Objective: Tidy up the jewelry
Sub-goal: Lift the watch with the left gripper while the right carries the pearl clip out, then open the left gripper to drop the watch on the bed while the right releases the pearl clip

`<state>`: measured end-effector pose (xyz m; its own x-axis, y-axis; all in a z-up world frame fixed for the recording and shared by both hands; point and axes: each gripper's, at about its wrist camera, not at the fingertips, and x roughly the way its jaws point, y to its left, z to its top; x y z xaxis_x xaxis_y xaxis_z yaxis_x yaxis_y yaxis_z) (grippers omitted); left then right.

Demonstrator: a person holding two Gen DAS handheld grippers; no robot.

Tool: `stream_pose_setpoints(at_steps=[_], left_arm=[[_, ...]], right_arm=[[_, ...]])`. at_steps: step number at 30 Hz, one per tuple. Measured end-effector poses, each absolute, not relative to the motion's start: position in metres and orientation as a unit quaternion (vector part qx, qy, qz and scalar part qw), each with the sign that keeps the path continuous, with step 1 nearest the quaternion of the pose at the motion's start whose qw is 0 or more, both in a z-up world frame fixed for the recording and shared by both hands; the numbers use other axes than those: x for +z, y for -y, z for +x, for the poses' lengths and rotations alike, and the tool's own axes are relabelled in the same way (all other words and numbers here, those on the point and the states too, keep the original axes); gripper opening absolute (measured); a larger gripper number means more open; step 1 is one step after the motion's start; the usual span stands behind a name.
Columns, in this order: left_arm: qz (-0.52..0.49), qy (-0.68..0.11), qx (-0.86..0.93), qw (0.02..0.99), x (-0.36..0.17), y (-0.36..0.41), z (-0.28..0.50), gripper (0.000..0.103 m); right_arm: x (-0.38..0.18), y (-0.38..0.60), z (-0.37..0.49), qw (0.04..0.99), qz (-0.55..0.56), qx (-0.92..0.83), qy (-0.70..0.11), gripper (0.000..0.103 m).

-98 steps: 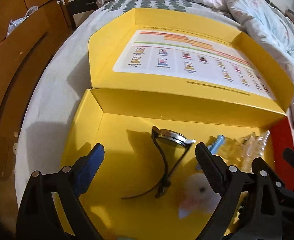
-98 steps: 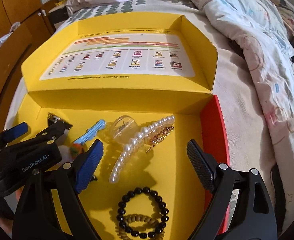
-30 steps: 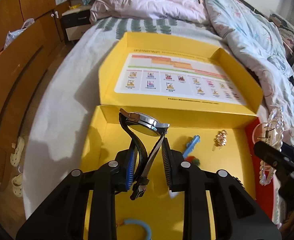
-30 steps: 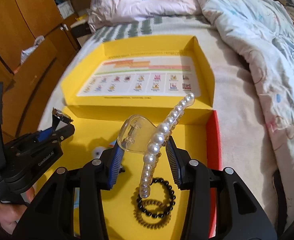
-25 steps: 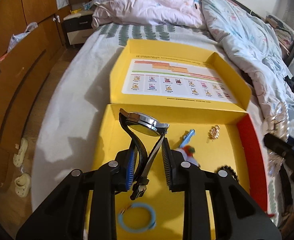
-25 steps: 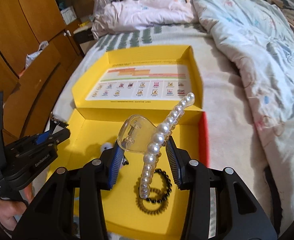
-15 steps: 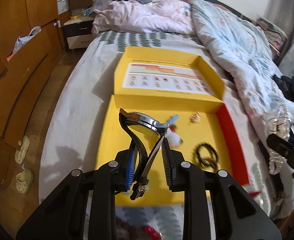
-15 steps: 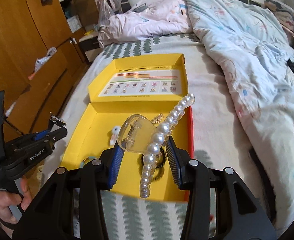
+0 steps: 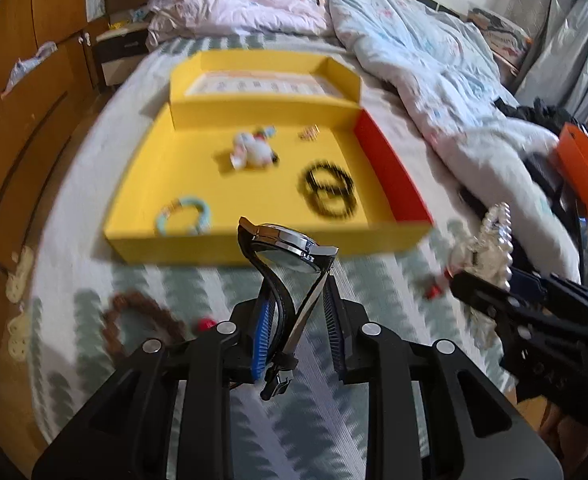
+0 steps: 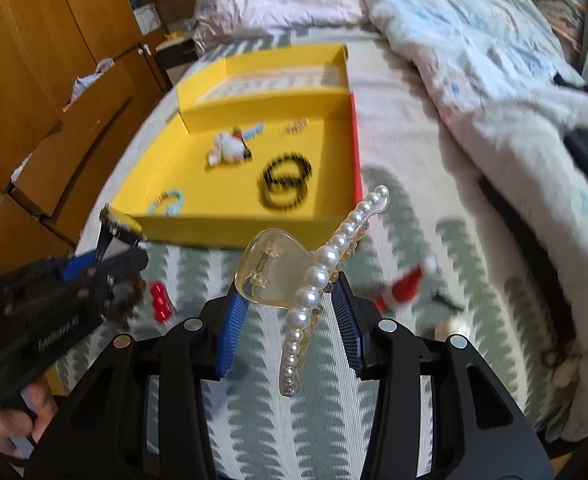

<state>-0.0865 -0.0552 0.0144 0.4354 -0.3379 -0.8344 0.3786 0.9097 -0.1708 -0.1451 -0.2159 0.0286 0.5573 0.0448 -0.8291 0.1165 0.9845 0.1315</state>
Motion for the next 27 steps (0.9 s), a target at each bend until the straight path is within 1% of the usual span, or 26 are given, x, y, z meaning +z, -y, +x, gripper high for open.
stream_pose_setpoints(at_steps=[7, 12, 20, 27], left_arm=[[0.049, -0.518, -0.201, 0.830, -0.038, 0.066, -0.105, 0.025], [0.055, -0.535, -0.191, 0.821, -0.065, 0.067, -0.102, 0.025], [0.058, -0.542, -0.192, 0.816, -0.083, 0.075, -0.098, 0.026], [0.052, -0.542, -0.192, 0.816, -0.087, 0.077, -0.095, 0.027]], right_arm=[[-0.016, 0.224, -0.146, 0.850, 0.084, -0.037, -0.519, 0.044], [-0.031, 0.224, -0.140, 0.840, 0.081, -0.041, -0.534, 0.044], [-0.060, 0.224, -0.123, 0.822, 0.070, -0.056, -0.562, 0.044], [-0.061, 0.221, -0.118, 0.824, 0.049, -0.072, -0.560, 0.046]])
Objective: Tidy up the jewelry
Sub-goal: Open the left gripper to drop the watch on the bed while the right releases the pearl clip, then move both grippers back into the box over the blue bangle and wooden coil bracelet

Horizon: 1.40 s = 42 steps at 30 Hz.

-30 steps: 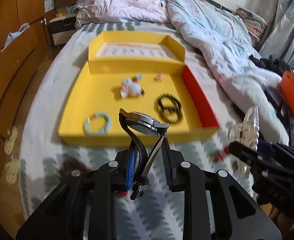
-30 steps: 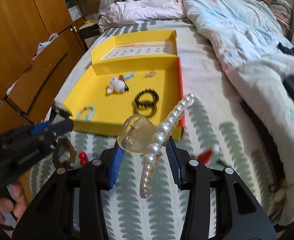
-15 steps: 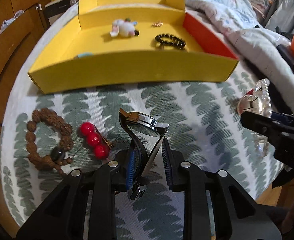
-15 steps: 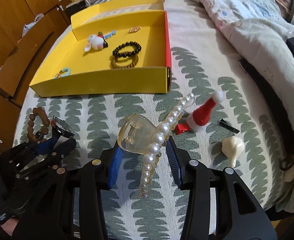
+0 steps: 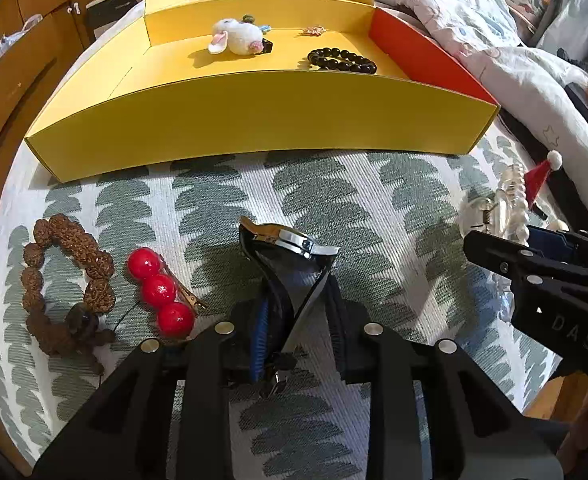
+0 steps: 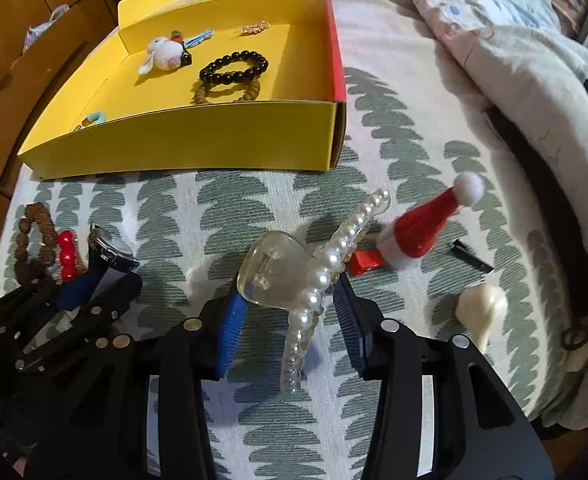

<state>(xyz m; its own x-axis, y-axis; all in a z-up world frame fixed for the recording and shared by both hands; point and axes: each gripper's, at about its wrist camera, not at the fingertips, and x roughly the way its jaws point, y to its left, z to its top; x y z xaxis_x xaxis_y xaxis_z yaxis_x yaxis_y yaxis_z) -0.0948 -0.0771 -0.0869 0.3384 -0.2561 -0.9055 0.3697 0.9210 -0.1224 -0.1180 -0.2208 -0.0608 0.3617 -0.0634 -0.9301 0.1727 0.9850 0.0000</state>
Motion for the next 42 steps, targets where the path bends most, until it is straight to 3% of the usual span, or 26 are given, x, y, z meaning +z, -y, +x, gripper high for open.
stream_pose_setpoints(at_steps=[2, 6, 8, 11, 13, 14, 21, 32, 42], left_arm=[[0.048, -0.543, -0.192, 0.816, -0.086, 0.076, -0.093, 0.030], [0.038, -0.533, -0.191, 0.824, -0.077, 0.071, -0.093, 0.051], [0.037, -0.526, -0.191, 0.828, -0.071, 0.069, -0.093, 0.052], [0.034, -0.514, -0.187, 0.836, -0.060, 0.065, -0.094, 0.063], [0.032, -0.509, -0.178, 0.842, -0.053, 0.059, -0.094, 0.070], [0.030, -0.507, -0.175, 0.843, -0.051, 0.056, -0.093, 0.072], [0.037, -0.486, -0.161, 0.858, -0.036, 0.031, -0.097, 0.083], [0.027, -0.465, -0.159, 0.871, -0.016, -0.006, -0.080, 0.083], [0.037, -0.456, -0.139, 0.878, 0.007, -0.011, -0.002, 0.083]], right_arm=[[-0.059, 0.221, -0.119, 0.826, 0.046, -0.075, -0.558, 0.047], [-0.046, 0.223, -0.122, 0.836, 0.046, -0.080, -0.541, 0.058], [-0.038, 0.225, -0.125, 0.843, 0.051, -0.080, -0.529, 0.061], [-0.025, 0.229, -0.129, 0.855, 0.060, -0.079, -0.510, 0.065], [-0.018, 0.230, -0.132, 0.860, 0.060, -0.083, -0.500, 0.081], [-0.016, 0.231, -0.132, 0.862, 0.060, -0.085, -0.496, 0.083], [0.002, 0.232, -0.137, 0.883, 0.076, -0.073, -0.458, 0.086], [0.011, 0.221, -0.108, 0.896, 0.109, -0.041, -0.429, 0.086], [0.014, 0.214, -0.029, 0.885, 0.128, -0.003, -0.447, 0.086]])
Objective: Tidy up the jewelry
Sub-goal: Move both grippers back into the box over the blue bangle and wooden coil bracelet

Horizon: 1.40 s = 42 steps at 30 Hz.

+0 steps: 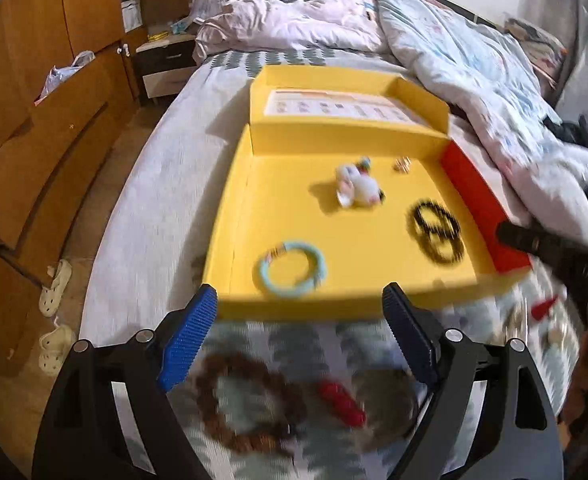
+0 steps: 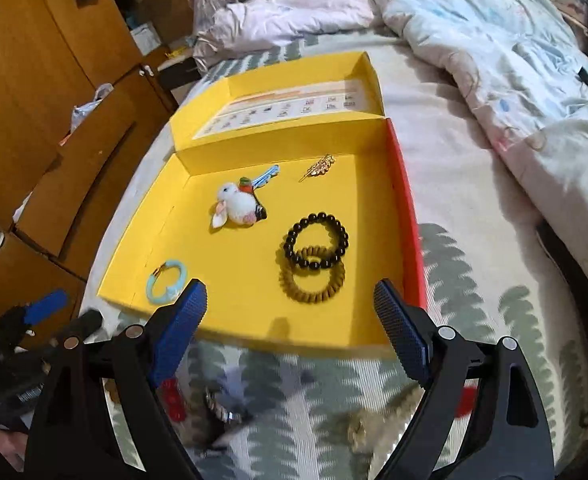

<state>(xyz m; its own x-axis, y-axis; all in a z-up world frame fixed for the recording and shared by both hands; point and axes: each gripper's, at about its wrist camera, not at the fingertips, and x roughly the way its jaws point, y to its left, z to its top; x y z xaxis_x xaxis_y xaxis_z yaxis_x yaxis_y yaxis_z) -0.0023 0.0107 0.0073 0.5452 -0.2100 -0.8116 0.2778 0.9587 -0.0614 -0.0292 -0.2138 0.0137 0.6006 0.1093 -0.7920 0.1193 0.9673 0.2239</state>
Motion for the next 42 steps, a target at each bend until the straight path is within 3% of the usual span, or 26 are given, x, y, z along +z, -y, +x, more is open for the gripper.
stream_pose_setpoints(at_steps=[11, 26, 42], left_arm=[[0.001, -0.522, -0.128, 0.844, -0.035, 0.013, 0.087, 0.083], [0.091, -0.564, -0.080, 0.817, -0.064, 0.022, 0.078, 0.083], [0.098, -0.584, -0.087, 0.801, -0.086, 0.021, 0.081, 0.084]], right_arm=[[-0.023, 0.207, 0.027, 0.851, 0.089, -0.007, -0.517, 0.086], [-0.050, 0.182, 0.029, 0.825, 0.029, -0.027, -0.563, 0.086], [-0.075, 0.180, 0.045, 0.815, 0.006, -0.062, -0.575, 0.086]])
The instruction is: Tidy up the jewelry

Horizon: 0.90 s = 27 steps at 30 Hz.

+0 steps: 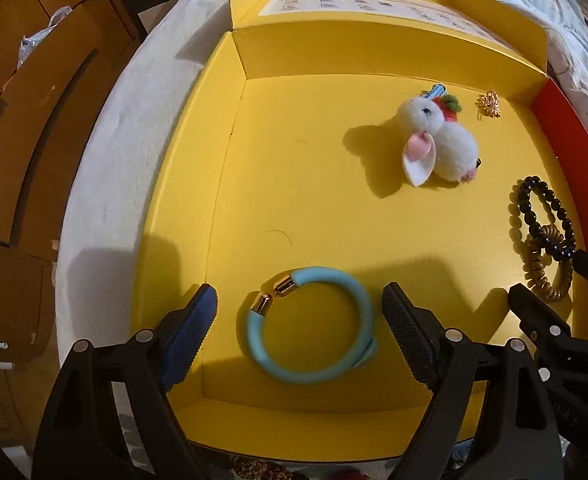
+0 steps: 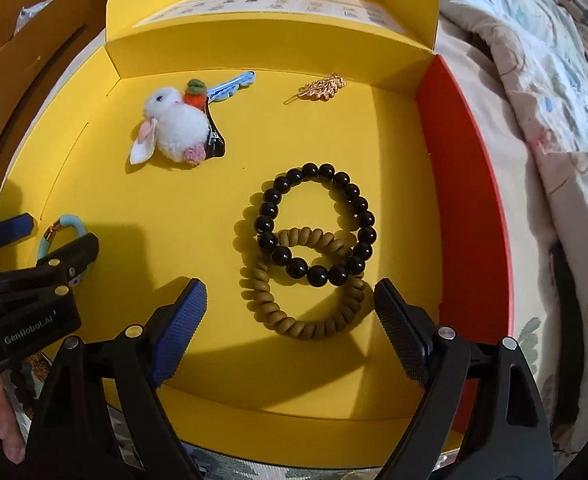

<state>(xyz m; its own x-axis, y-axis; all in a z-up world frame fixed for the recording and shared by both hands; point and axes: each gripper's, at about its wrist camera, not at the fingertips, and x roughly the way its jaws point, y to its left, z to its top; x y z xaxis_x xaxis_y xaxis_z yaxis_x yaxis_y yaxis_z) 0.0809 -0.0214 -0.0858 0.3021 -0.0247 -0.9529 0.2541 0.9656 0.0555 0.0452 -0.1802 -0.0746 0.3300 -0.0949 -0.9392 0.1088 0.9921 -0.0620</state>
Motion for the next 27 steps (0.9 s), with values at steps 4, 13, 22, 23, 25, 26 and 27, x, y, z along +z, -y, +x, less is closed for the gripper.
stream_pose_setpoints(at_steps=[4, 13, 22, 23, 25, 26, 27], left_arm=[[0.086, -0.590, -0.101, 0.796, -0.085, 0.020, 0.082, 0.072], [0.075, -0.588, -0.117, 0.797, -0.083, 0.019, 0.077, 0.062], [0.052, -0.583, -0.131, 0.800, -0.076, 0.019, 0.073, 0.061], [0.050, -0.583, -0.132, 0.800, -0.075, 0.019, 0.072, 0.061], [0.044, -0.583, -0.134, 0.800, -0.073, 0.018, 0.072, 0.061], [0.042, -0.582, -0.134, 0.801, -0.072, 0.018, 0.073, 0.061], [0.040, -0.580, -0.133, 0.803, -0.070, 0.016, 0.073, 0.061]], right_arm=[[-0.075, 0.182, 0.047, 0.814, 0.013, -0.061, -0.578, 0.084], [-0.069, 0.192, 0.043, 0.813, 0.026, -0.072, -0.577, 0.055], [-0.065, 0.197, 0.040, 0.817, 0.045, -0.064, -0.571, 0.048], [-0.063, 0.198, 0.040, 0.819, 0.046, -0.064, -0.569, 0.048], [-0.061, 0.197, 0.037, 0.820, 0.047, -0.062, -0.568, 0.048], [-0.059, 0.198, 0.036, 0.822, 0.051, -0.062, -0.564, 0.048], [-0.057, 0.198, 0.035, 0.823, 0.051, -0.062, -0.563, 0.048]])
